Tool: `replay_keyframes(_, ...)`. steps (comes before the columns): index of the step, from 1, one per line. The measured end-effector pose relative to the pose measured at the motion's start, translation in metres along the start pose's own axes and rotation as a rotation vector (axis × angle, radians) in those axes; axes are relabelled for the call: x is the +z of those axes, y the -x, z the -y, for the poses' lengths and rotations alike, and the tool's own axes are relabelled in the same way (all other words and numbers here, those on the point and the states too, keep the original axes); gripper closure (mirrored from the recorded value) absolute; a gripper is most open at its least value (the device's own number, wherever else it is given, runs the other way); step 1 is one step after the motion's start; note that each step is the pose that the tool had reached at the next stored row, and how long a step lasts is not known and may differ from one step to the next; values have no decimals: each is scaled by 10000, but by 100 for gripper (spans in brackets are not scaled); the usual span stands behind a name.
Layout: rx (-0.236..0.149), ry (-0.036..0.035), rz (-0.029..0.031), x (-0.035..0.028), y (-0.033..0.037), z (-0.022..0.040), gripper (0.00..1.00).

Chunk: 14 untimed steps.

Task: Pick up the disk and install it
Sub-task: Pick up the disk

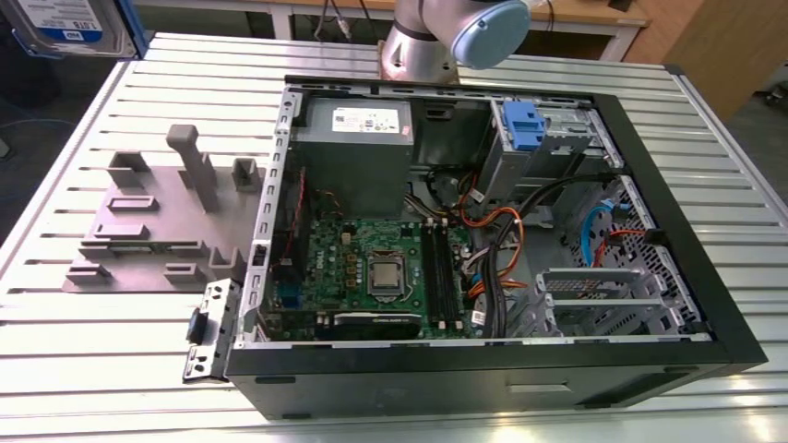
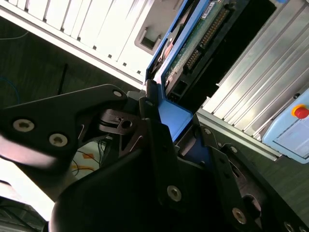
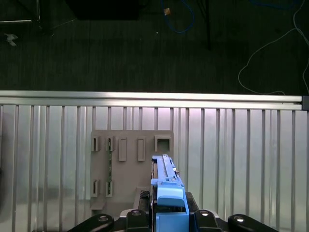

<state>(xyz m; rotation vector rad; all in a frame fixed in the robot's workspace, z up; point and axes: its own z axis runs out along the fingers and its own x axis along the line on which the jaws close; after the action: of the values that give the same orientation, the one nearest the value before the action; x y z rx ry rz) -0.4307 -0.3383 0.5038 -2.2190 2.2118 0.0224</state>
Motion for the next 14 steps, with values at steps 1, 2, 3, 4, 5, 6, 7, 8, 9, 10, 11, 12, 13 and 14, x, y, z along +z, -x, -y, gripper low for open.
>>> replay_keyframes(1, 0, -1, 1, 0, 0, 0, 64)
replay_keyframes(2, 0, 0, 0, -1, 0, 0, 64)
replay_keyframes(3, 0, 0, 0, -2, 0, 0, 64)
replay_keyframes(4, 0, 0, 0, -2, 0, 0, 64)
replay_keyframes(5, 0, 1, 0, -3, 0, 0, 64)
replay_keyframes(6, 0, 0, 0, -3, 0, 0, 64)
replay_keyframes(7, 0, 0, 0, -3, 0, 0, 64)
replay_keyframes(8, 0, 0, 0, -4, 0, 0, 64)
replay_keyframes(9, 0, 0, 0, -4, 0, 0, 64)
replay_keyframes(10, 0, 0, 0, -4, 0, 0, 64)
replay_keyframes(11, 0, 0, 0, -4, 0, 1, 64)
replay_keyframes(12, 0, -2, 0, -4, 0, 6, 64)
replay_keyframes(13, 0, 0, 0, -4, 0, 12, 64)
replay_keyframes(14, 0, 0, 0, -4, 0, 22, 64)
